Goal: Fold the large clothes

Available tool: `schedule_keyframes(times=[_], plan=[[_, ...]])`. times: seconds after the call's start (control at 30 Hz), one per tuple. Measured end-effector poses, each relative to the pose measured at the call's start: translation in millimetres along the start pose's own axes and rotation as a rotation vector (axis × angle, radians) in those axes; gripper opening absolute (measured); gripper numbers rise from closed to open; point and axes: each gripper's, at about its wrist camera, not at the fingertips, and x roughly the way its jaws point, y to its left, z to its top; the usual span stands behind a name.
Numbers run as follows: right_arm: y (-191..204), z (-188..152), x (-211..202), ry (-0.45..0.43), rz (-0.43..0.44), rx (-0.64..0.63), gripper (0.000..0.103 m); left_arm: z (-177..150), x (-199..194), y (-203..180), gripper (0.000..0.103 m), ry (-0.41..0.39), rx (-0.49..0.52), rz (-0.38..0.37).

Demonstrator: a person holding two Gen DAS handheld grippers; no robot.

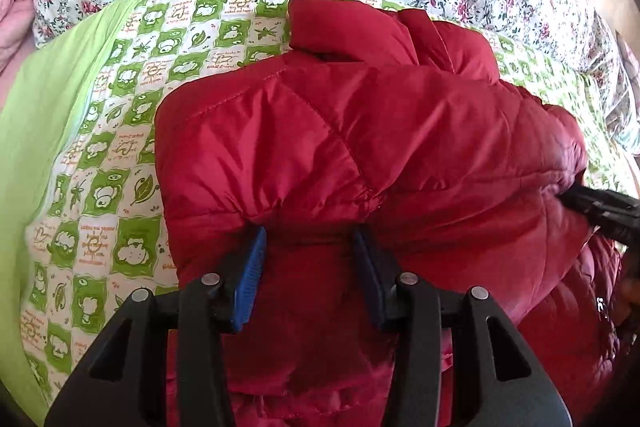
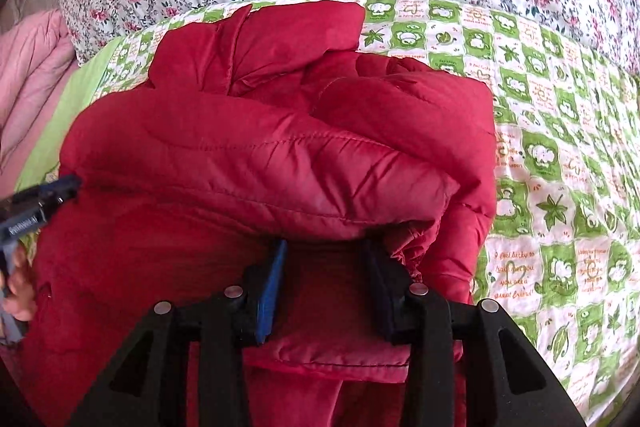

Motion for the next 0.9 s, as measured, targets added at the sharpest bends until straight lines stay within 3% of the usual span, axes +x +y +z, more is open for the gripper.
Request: schedule_keyframes(times=[0.1, 0.2, 0.33, 0.43, 0.9], plan=[[5, 2, -27, -0.047, 0.006, 0.018, 0.044, -1, -1, 1, 0.044, -0.002, -0.004, 0.003], [18, 2, -43, -0.104, 0.011, -0.033, 0.042, -2, -1, -1, 0.045, -0.004, 0.004, 0.011], [4, -4, -6, 0.007, -0.037, -0.038, 0.04, -3, -2, 0, 0.045, -0.008, 0.014, 0.002], [-8, -11, -1, -0.014, 0.015, -0.01, 0.04, -5, -2, -1, 0.045, -0.014, 0.024, 0.01], [-1, -5, 3, -0.003, -0.002, -0.014, 0.04, -7, -12, -2, 0.047, -0.002, 0.002, 0.046]])
